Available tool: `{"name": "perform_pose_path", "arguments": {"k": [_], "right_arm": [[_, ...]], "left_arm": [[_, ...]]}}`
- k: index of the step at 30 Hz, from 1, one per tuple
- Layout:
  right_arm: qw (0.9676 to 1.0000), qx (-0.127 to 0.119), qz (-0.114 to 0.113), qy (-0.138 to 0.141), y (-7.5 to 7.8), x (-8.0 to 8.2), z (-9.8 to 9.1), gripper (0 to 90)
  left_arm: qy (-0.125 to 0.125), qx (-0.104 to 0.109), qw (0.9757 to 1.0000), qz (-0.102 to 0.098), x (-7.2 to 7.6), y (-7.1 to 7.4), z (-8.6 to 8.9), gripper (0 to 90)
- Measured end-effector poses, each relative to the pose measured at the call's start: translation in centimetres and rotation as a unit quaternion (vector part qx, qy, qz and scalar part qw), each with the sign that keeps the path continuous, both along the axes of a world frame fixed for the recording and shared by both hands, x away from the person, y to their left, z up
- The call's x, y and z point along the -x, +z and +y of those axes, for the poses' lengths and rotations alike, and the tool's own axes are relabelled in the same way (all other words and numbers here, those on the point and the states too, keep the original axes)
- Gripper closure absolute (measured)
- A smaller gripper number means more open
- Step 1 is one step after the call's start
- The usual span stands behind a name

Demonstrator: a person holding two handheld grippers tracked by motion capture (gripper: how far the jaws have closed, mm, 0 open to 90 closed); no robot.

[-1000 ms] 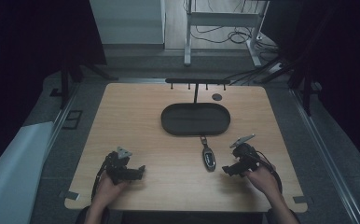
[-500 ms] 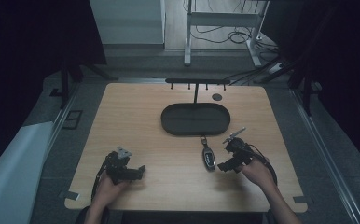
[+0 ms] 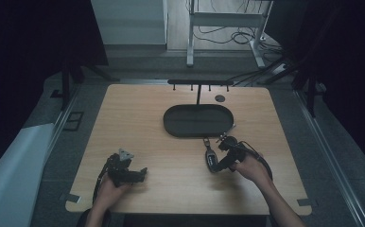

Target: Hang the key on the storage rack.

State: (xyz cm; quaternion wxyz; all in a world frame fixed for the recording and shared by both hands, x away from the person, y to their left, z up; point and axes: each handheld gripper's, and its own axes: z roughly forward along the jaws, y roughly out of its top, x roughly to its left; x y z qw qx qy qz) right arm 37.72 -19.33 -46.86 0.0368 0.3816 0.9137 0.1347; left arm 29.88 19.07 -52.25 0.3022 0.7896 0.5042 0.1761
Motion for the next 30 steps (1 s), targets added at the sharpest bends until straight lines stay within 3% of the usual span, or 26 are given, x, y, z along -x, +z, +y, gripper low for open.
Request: {"name": "perform_pose_path", "arguments": {"k": [7, 17, 22, 30], "right_arm": [[0.9997, 0.002, 0.022, -0.002, 0.0, -0.8, 1.4, 12.8], [0.9988, 0.029, 0.038, -0.01, -0.2, -2.0, 3.4, 14.6], [0.9981, 0.048, 0.037, -0.016, -0.2, -2.5, 4.4, 20.7], [0.9961, 0.062, 0.057, -0.023, -0.9, -3.2, 5.7, 31.7]], "left_arm": [[-0.001, 0.0, 1.0, 0.0, 0.0, 0.0, 0.0, 0.0], [-0.001, 0.0, 1.0, 0.0, 0.0, 0.0, 0.0, 0.0], [-0.001, 0.0, 1.0, 0.0, 0.0, 0.0, 0.0, 0.0], [-0.001, 0.0, 1.0, 0.0, 0.0, 0.0, 0.0, 0.0]]}}
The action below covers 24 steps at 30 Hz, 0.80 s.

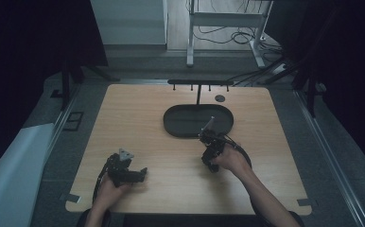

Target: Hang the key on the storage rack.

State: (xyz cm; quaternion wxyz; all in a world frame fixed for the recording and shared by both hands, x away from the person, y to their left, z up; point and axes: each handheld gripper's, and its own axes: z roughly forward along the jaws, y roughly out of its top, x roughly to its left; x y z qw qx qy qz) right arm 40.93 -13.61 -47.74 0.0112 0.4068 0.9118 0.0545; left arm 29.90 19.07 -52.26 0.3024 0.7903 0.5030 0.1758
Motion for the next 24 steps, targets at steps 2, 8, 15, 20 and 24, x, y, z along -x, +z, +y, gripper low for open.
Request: {"name": "perform_pose_path", "arguments": {"k": [2, 8, 15, 20, 24], "right_arm": [[1.0, 0.003, 0.002, 0.002, -0.21, -0.14, 0.07, 32.9], [0.9999, 0.009, 0.004, 0.007, -0.44, -0.38, 0.14, 35.7], [0.9997, 0.018, 0.0, 0.018, -0.32, -0.35, 0.08, 44.9], [0.9992, 0.021, 0.001, 0.033, -0.18, -0.23, -0.09, 47.6], [0.999, 0.019, 0.002, 0.04, 0.12, -0.15, -0.15, 48.0]], "left_arm": [[0.0, 0.0, 1.0, 0.0, 0.0, 0.0, 0.0, 0.0], [0.0, 0.0, 1.0, 0.0, 0.0, 0.0, 0.0, 0.0], [0.0, 0.0, 1.0, 0.0, 0.0, 0.0, 0.0, 0.0], [-0.001, 0.0, 1.0, 0.0, -0.01, 0.0, 0.0, 0.0], [-0.001, 0.0, 1.0, 0.0, -0.01, 0.0, 0.0, 0.0]]}}
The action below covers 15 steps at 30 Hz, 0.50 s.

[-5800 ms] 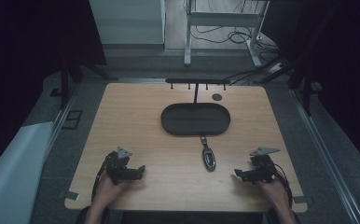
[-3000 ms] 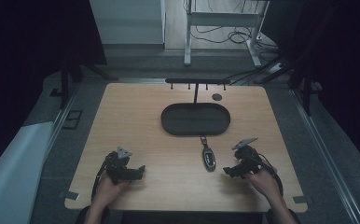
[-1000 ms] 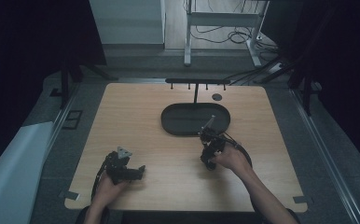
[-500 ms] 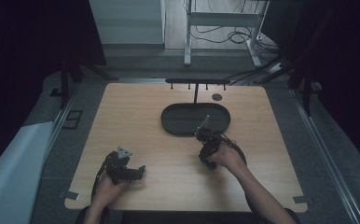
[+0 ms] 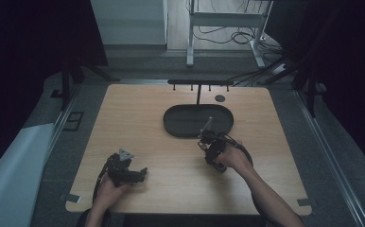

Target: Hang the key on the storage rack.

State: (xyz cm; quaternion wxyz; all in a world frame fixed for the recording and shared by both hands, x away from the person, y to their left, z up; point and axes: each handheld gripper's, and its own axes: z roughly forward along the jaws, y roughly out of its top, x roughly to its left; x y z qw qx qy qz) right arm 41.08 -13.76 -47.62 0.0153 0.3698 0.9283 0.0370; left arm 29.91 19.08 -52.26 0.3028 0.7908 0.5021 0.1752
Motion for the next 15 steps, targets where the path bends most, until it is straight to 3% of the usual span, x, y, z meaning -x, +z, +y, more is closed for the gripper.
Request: {"name": "perform_pose_path", "arguments": {"k": [15], "right_arm": [[0.9996, -0.021, 0.004, 0.016, 3.1, -0.1, -0.3, 48.4]], "left_arm": [[0.0, -0.001, 1.0, 0.0, 0.0, 0.0, 0.0, 0.0]]}}
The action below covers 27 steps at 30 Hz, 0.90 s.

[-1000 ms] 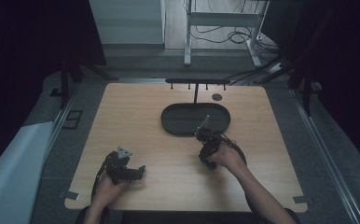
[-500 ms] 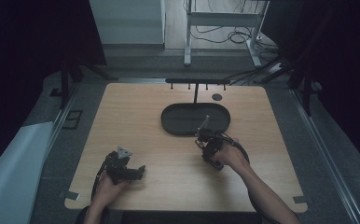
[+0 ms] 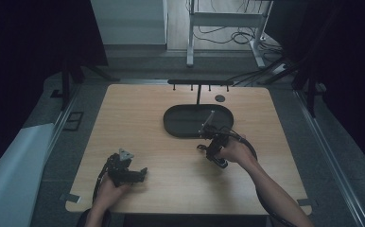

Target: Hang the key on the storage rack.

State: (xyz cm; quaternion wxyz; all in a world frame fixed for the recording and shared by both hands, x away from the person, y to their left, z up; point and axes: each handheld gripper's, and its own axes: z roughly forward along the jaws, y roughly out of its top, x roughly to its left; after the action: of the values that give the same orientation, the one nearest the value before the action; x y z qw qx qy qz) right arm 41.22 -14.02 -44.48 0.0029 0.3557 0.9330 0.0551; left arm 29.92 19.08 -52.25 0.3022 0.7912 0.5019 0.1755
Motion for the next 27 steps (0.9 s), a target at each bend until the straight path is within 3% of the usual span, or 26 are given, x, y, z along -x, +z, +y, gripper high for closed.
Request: {"name": "perform_pose_path", "arguments": {"k": [17, 27], "right_arm": [[0.9999, -0.003, -0.01, -0.009, 4.7, -1.3, -1.5, 48.5], [0.9993, -0.013, -0.011, -0.032, 7.4, -3.0, -2.8, 48.5]], "left_arm": [[0.001, 0.002, 1.0, -0.001, 0.0, 0.0, 0.0, 0.0], [0.0, 0.001, 1.0, -0.001, 0.0, 0.0, 0.0, 0.0]]}}
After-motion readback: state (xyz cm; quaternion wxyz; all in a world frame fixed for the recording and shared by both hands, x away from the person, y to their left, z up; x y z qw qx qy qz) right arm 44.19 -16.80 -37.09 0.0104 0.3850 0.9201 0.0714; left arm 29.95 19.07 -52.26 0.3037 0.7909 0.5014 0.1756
